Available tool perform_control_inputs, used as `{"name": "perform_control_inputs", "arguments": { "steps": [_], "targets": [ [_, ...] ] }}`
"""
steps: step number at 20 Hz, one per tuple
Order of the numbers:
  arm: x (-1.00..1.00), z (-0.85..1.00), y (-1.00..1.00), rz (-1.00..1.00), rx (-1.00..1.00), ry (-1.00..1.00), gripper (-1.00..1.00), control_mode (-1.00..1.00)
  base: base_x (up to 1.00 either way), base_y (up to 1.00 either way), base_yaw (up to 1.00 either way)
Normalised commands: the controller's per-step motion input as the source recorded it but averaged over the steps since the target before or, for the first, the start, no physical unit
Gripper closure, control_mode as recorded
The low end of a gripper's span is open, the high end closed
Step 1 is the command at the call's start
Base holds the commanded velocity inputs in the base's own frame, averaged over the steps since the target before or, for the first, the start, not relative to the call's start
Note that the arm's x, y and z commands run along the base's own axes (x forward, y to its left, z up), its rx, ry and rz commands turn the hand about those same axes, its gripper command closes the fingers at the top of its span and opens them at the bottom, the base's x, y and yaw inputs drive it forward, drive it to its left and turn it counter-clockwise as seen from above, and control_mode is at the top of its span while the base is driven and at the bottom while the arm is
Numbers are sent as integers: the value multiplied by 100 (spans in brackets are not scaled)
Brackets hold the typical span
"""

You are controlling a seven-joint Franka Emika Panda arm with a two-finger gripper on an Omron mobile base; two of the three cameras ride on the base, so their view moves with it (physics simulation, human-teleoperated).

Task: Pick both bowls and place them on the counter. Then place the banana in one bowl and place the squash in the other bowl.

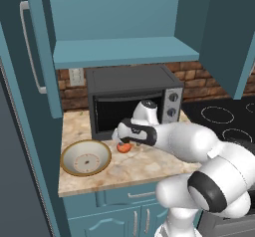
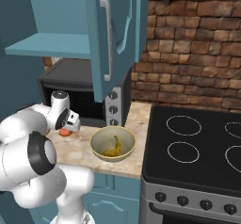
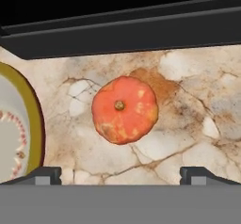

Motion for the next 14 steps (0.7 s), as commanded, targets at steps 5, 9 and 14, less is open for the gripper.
{"name": "perform_control_inputs", "arguments": {
  "steps": [5, 9, 14],
  "targets": [
    [10, -18, 5, -2, -1, 1, -100, -100, 0, 0, 0],
    [12, -18, 4, -3, 0, 0, -100, -100, 0, 0, 0],
    [16, -17, 9, -4, -1, 0, -100, -100, 0, 0, 0]
  ]
}}
